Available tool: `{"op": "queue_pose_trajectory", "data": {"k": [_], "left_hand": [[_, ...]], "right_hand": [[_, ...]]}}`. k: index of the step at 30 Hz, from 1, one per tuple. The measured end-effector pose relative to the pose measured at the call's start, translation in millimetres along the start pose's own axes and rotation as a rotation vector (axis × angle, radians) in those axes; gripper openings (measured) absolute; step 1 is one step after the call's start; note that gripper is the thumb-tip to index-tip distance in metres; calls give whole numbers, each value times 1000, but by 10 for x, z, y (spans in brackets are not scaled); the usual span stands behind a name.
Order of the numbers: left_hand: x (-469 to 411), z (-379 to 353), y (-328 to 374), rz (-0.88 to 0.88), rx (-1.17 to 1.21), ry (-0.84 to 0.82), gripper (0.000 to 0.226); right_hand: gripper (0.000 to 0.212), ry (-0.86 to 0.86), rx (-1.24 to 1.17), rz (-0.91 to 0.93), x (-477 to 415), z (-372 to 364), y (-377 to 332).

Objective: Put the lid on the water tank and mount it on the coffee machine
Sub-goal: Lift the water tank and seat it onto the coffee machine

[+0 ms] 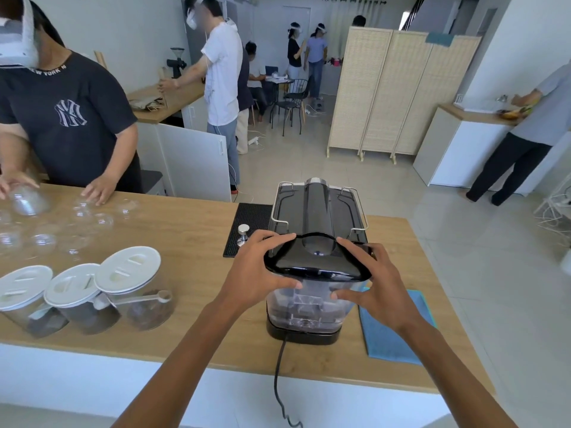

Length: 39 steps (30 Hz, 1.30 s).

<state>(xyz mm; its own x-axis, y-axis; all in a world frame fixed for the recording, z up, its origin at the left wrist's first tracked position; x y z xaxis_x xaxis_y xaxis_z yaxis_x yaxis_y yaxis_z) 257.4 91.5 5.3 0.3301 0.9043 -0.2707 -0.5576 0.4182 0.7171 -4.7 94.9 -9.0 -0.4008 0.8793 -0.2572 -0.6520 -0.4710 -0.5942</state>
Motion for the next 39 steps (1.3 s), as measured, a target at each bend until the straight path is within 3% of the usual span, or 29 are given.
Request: {"op": "queue_pose_trajectory", "data": {"k": [13,27,34,39], "left_hand": [[134,-165,-64,52,31,115,90],[192,-260,-8,28,-67,74,95],[248,-325,-178,121,102,45,100],[227,-400,-237,106,190,72,102]], "right_hand": [[89,107,117,-30,133,-56,-36],[89,3,142,-62,145,-129,-11],[92,175,-164,-152,293,-326,-6],[89,243,-163,-177,303,-393,-49]]}}
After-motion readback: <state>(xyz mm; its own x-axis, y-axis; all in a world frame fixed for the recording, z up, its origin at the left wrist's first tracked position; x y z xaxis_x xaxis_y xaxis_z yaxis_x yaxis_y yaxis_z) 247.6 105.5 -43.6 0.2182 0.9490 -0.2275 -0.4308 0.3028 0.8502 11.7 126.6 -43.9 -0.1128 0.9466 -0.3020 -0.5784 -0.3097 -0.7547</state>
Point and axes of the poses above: each hand's wrist, its own x-axis away from the middle knuckle, its own z-axis out of the back of the hand, y = z × x, the point moved 2 cm from there along -x, towards the middle knuckle, and after that the axes turned 12 degrees about -y, right-handed, at the moved point
